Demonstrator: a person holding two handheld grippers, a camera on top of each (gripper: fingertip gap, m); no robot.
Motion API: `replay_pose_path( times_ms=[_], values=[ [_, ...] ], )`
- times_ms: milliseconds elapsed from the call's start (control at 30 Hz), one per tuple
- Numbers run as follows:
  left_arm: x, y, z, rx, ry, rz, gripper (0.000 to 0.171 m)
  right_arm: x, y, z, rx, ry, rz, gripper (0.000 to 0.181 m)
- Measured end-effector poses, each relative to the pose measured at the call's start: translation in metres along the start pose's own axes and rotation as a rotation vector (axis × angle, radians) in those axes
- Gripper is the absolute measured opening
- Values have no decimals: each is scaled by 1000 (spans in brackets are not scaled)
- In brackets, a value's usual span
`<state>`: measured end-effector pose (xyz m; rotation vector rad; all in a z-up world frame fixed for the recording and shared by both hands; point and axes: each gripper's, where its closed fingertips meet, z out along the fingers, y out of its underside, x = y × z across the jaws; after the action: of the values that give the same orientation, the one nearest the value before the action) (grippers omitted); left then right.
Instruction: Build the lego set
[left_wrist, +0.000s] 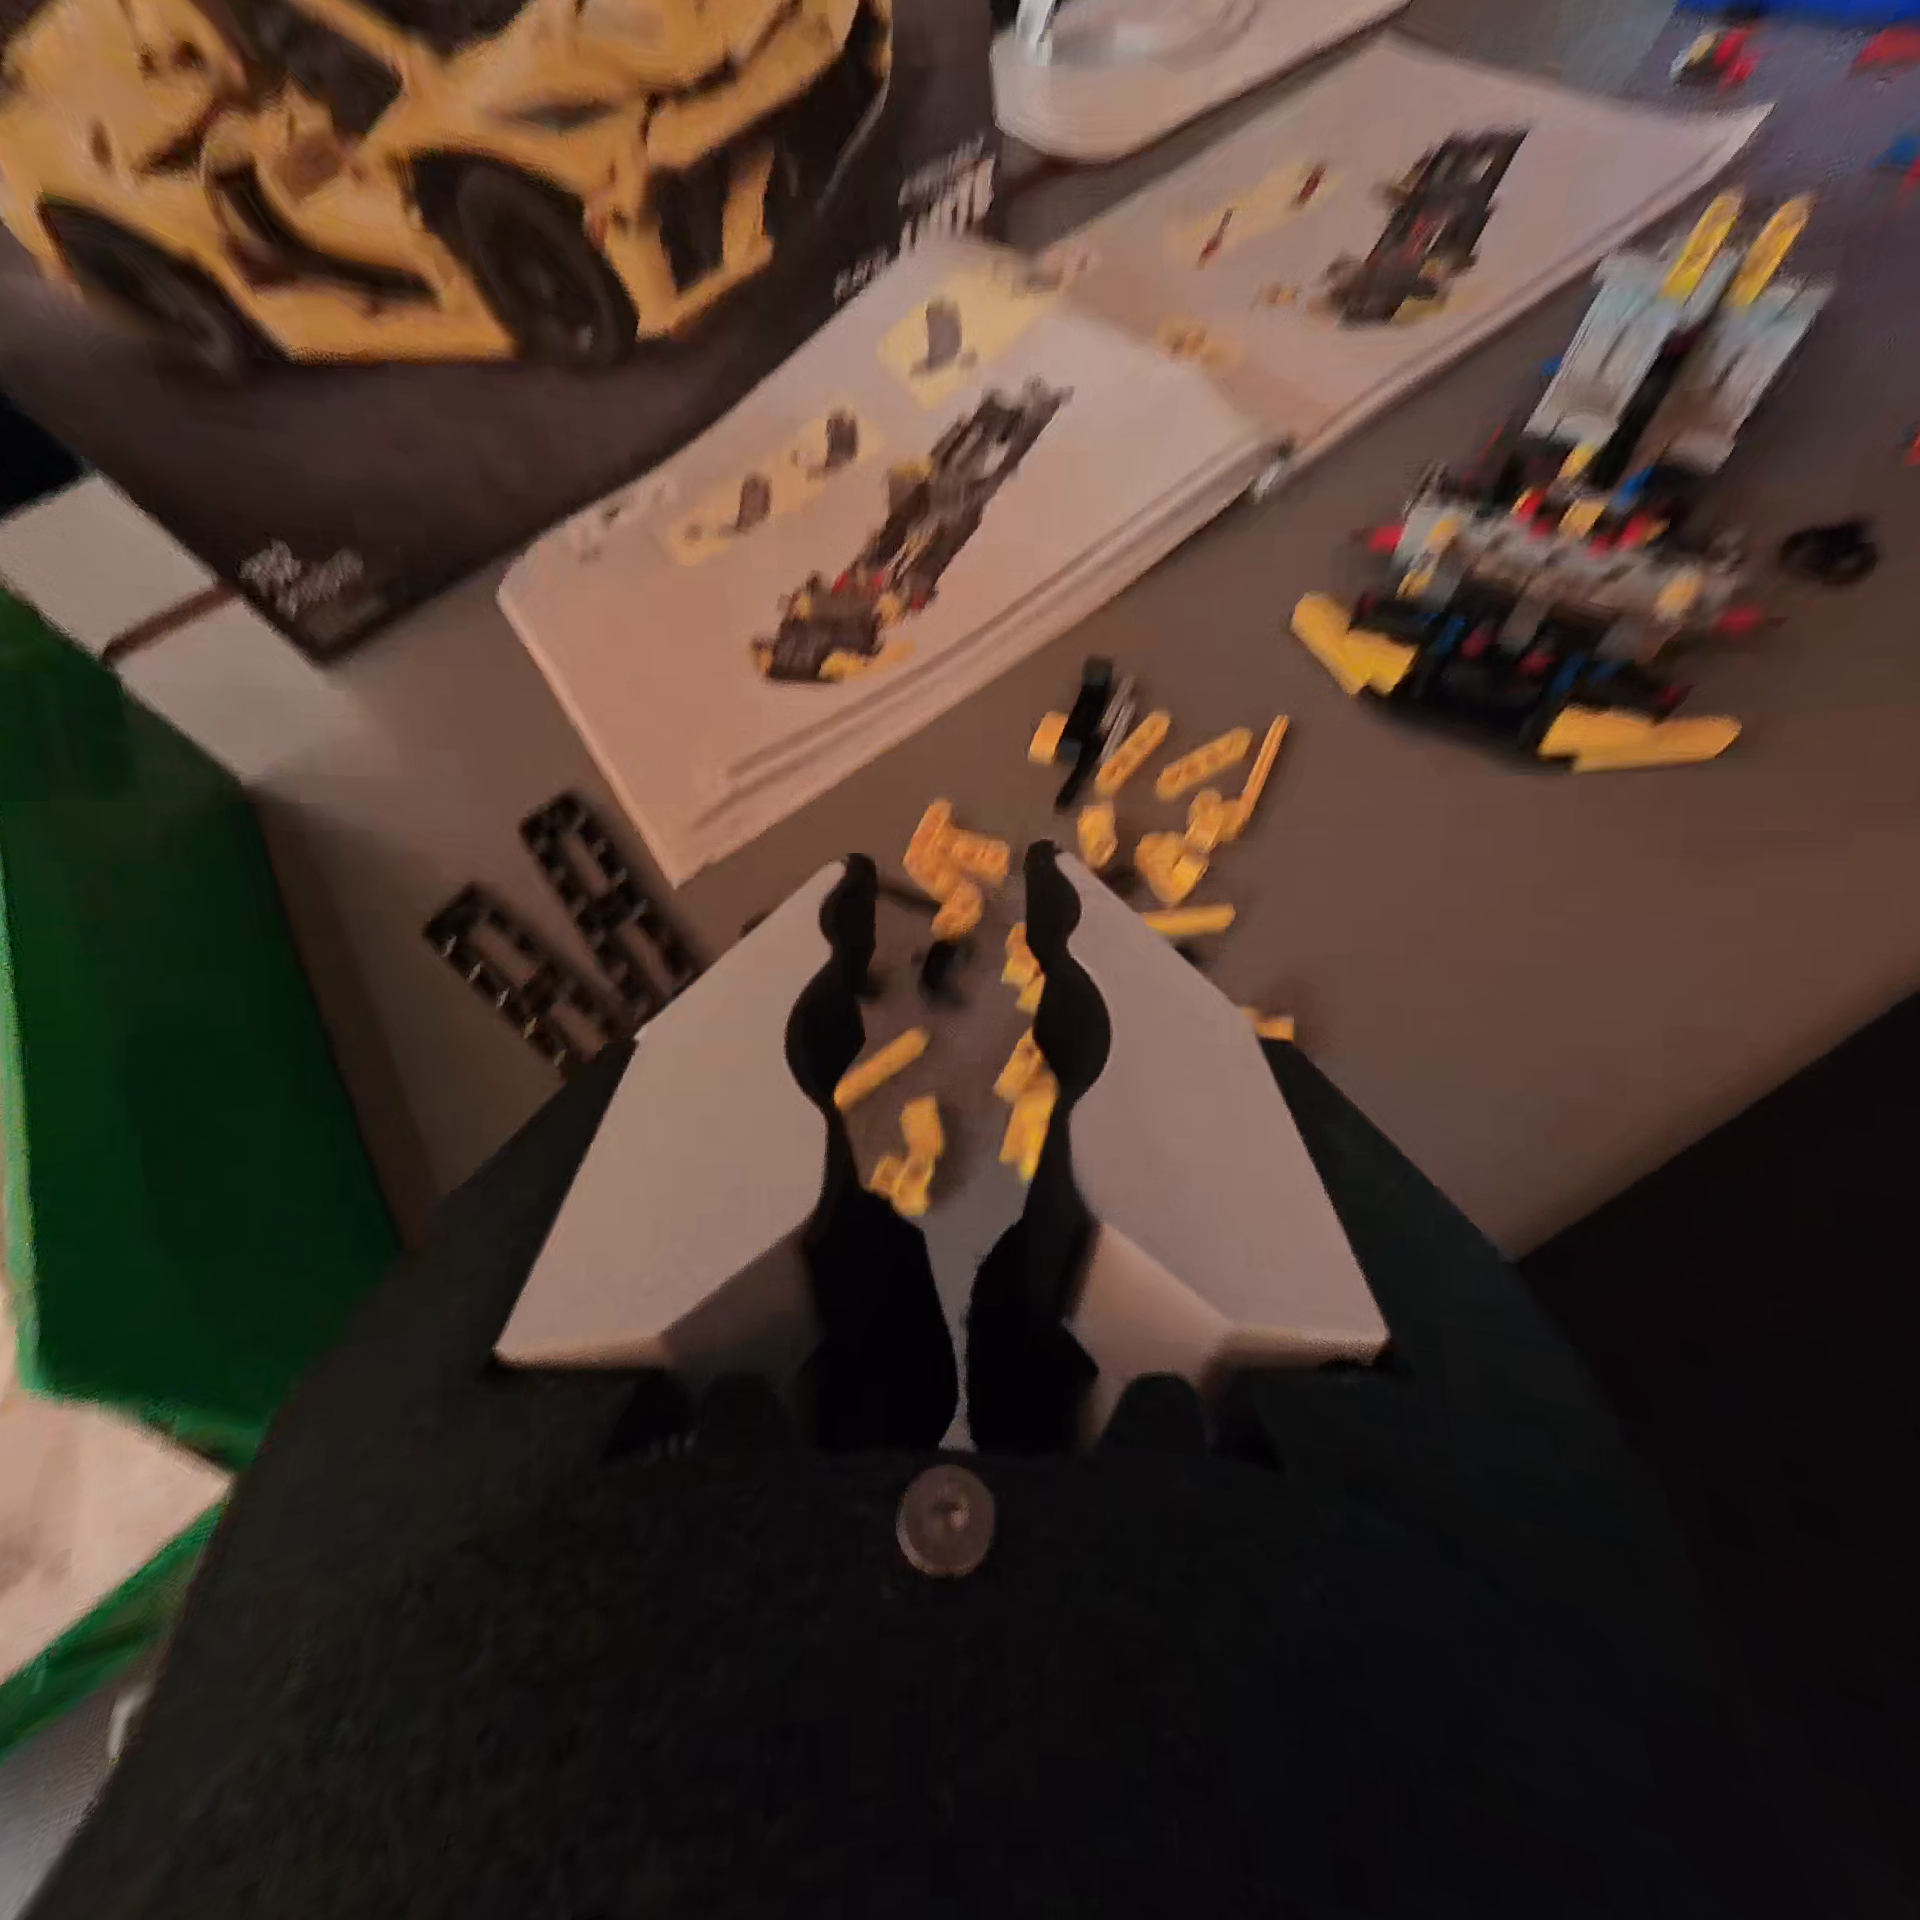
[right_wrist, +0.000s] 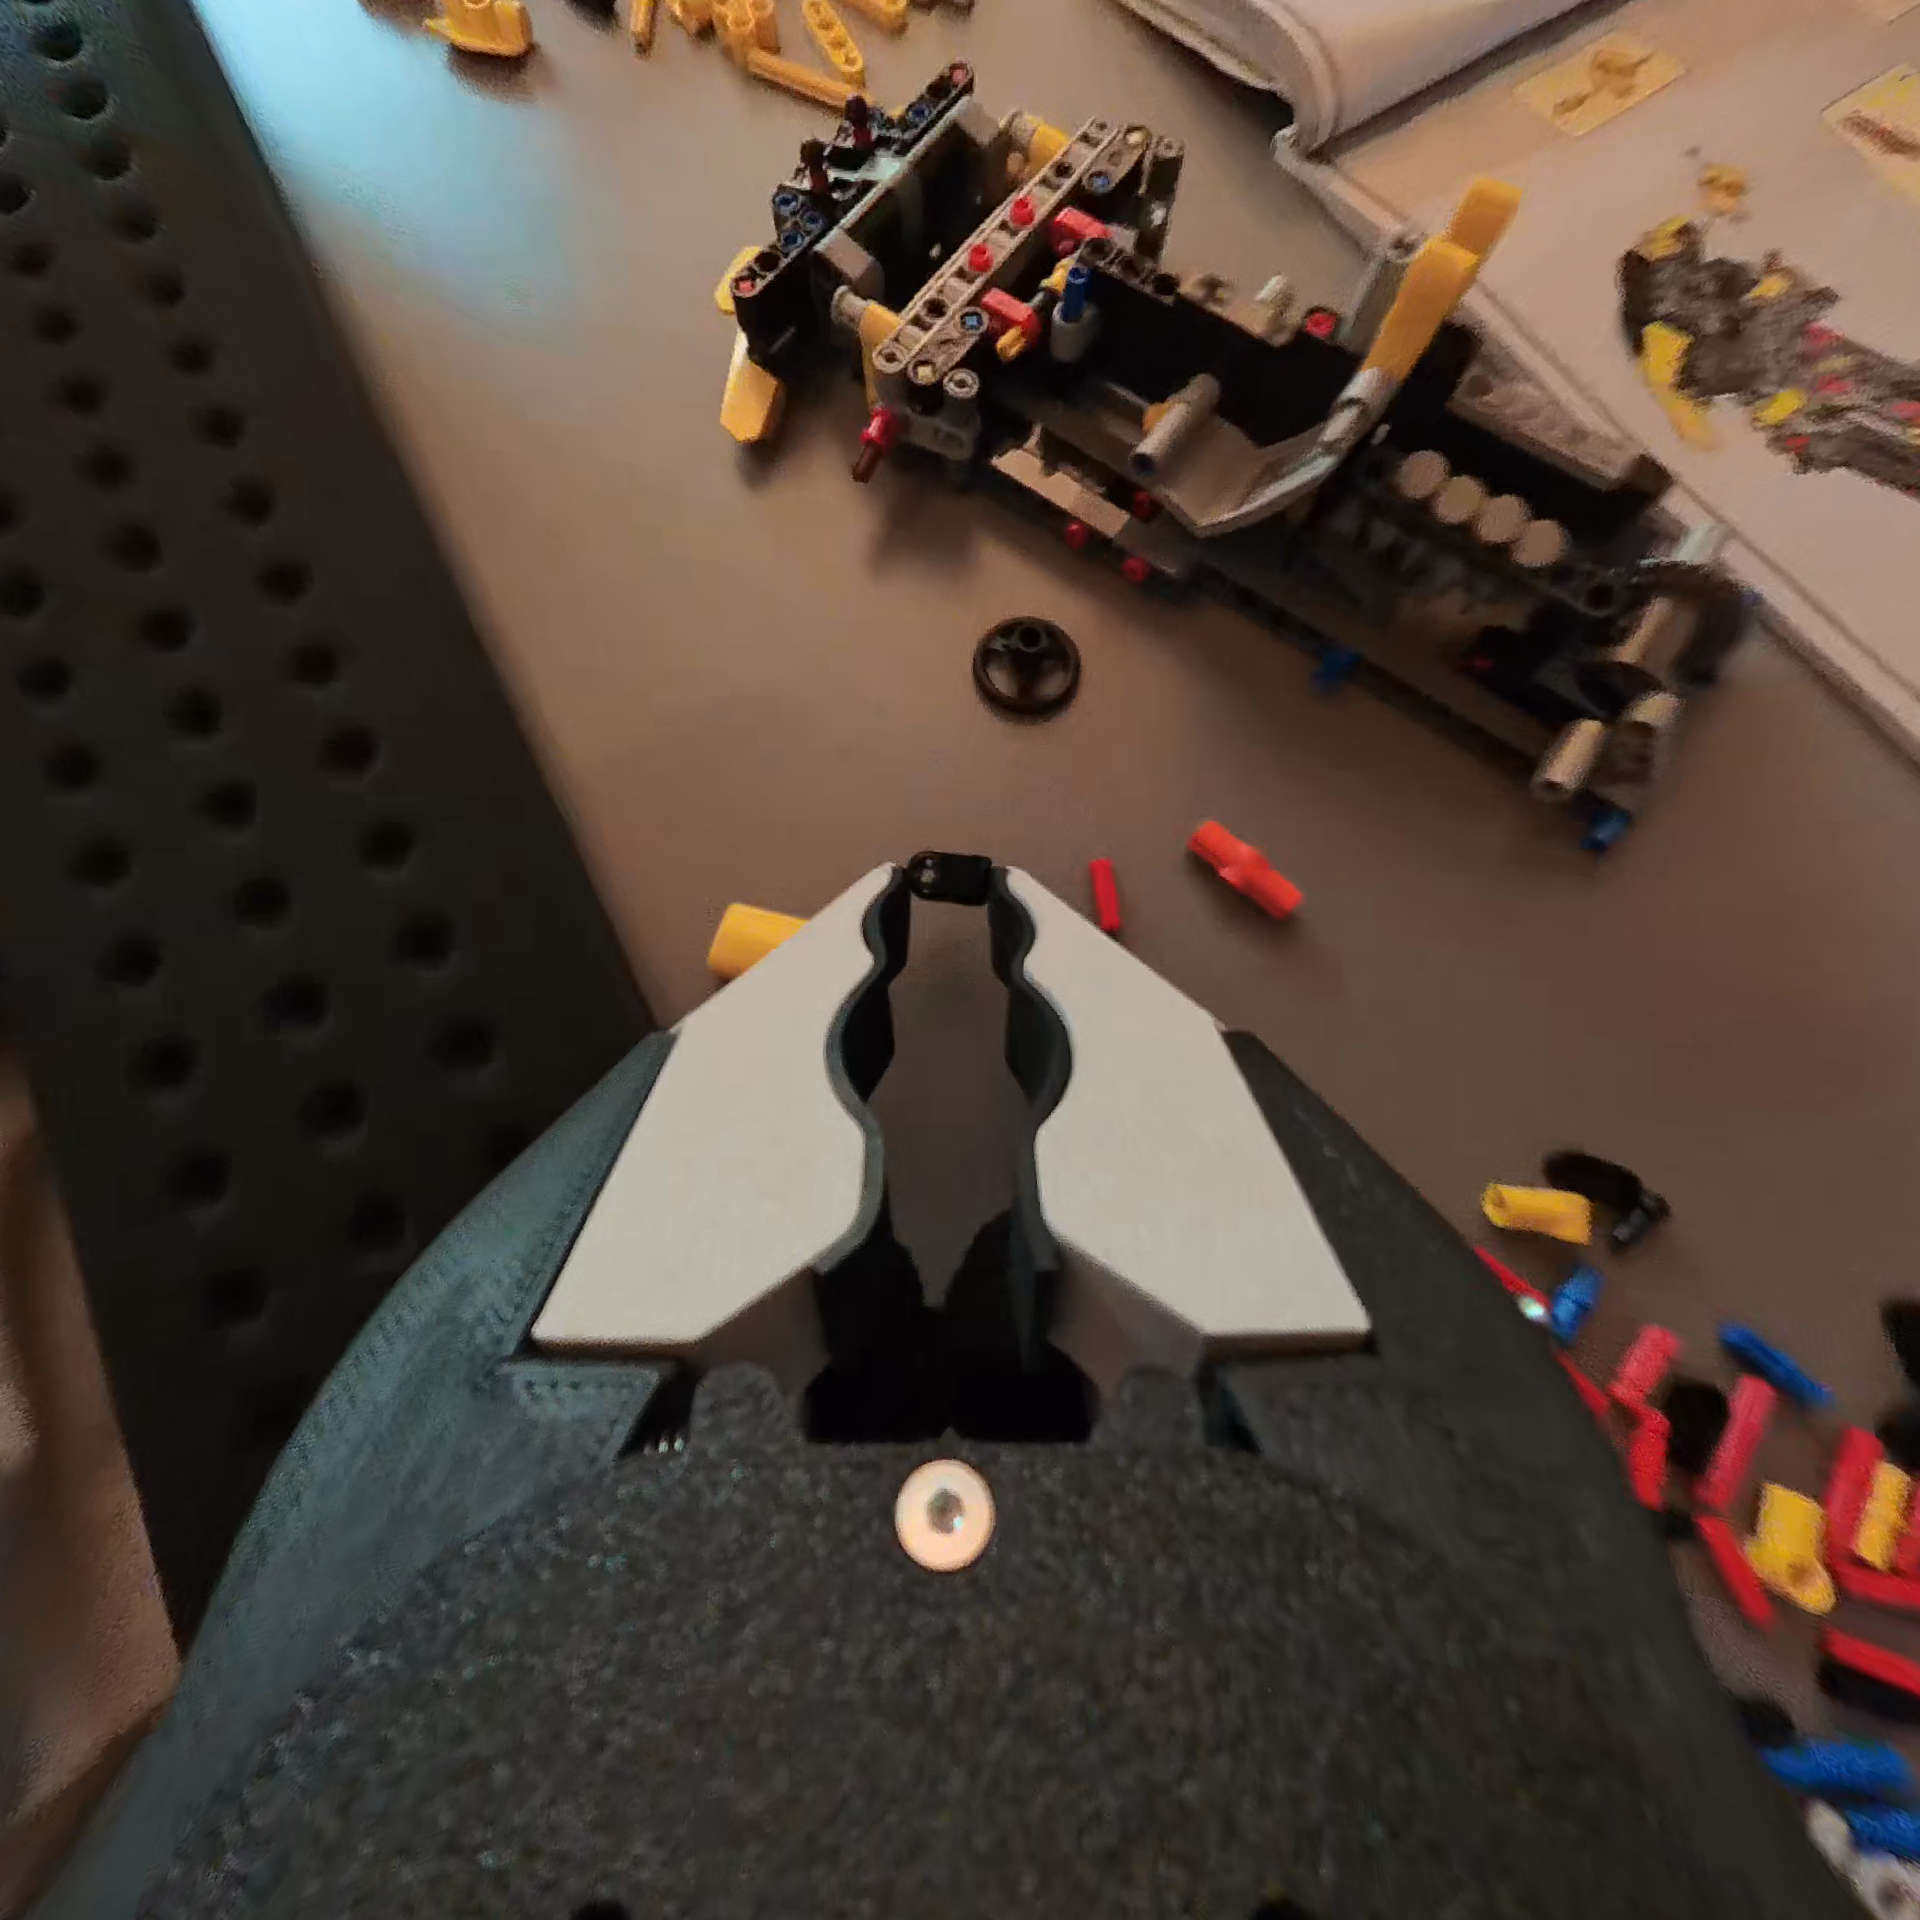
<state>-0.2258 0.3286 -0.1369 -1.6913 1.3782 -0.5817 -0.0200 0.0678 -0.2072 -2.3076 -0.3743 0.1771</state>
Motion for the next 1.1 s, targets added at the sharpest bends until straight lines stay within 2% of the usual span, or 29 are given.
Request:
replay_pose_path(
  times_ms=[200,300,400,533,600,767,900,1000,1100],
  values=[
    [60,-73,32,170,166,57,26,1,6,14,-70,-5,-35,15],
    [79,-91,61,194,229,15,26,5,0,7,0,-21,12,22],
    [78,-103,90,237,192,-31,25,20,-10,-8,132,0,95,25],
    [70,-109,121,234,179,-218,25,65,-19,-27,279,164,172,25],
    [71,-105,128,220,196,-232,26,82,-27,-34,336,209,211,24],
    [73,-95,133,233,152,-78,26,95,-33,-45,416,219,260,18],
    [76,-97,128,238,76,37,25,93,-29,-42,392,238,226,17],
    [81,-101,120,275,74,58,22,92,-28,-37,365,232,220,17],
    [77,-95,124,251,68,55,21,90,-27,-33,350,214,218,17]
  ],
)
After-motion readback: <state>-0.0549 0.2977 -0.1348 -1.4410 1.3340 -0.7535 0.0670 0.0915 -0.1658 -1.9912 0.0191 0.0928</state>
